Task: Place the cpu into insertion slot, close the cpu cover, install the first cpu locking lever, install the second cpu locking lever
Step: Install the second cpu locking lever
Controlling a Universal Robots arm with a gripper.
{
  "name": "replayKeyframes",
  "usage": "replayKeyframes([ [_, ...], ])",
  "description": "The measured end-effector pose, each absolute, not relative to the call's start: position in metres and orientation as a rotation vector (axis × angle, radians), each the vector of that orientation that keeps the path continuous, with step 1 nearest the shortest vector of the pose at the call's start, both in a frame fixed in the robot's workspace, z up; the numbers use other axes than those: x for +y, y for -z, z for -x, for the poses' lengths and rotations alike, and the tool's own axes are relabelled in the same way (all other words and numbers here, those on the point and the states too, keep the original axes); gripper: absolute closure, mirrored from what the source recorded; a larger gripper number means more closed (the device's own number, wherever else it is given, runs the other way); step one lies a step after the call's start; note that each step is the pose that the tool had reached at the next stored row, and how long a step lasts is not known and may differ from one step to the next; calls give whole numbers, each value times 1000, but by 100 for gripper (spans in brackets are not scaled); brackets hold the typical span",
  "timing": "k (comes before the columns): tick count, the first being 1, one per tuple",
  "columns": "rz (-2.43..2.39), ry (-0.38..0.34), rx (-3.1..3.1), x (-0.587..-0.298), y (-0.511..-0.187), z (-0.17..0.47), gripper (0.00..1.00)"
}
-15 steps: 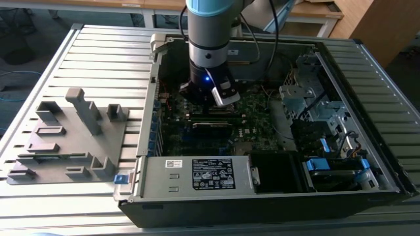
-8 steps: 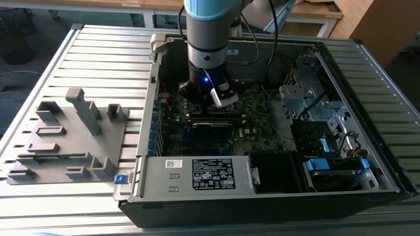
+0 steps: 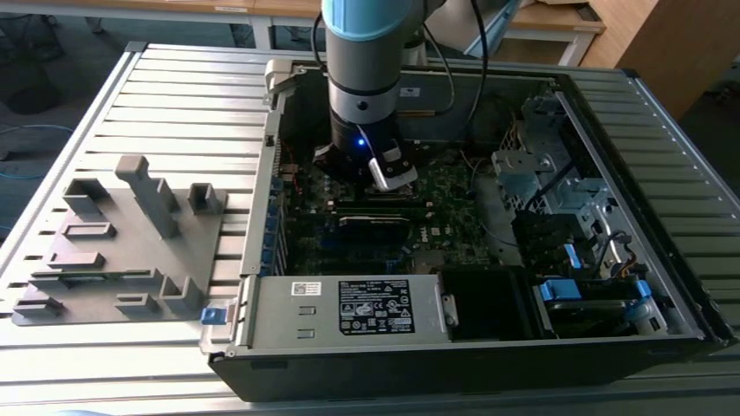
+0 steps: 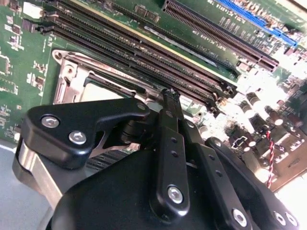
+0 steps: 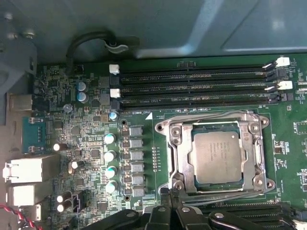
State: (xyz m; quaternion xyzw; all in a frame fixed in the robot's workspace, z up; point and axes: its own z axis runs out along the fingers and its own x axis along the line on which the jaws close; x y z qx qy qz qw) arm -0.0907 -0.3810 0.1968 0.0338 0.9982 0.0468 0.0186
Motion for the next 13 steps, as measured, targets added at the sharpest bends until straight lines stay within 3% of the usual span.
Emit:
replayKeyframes([
  [13,-105,-148,3099,-381,-205,91,89],
])
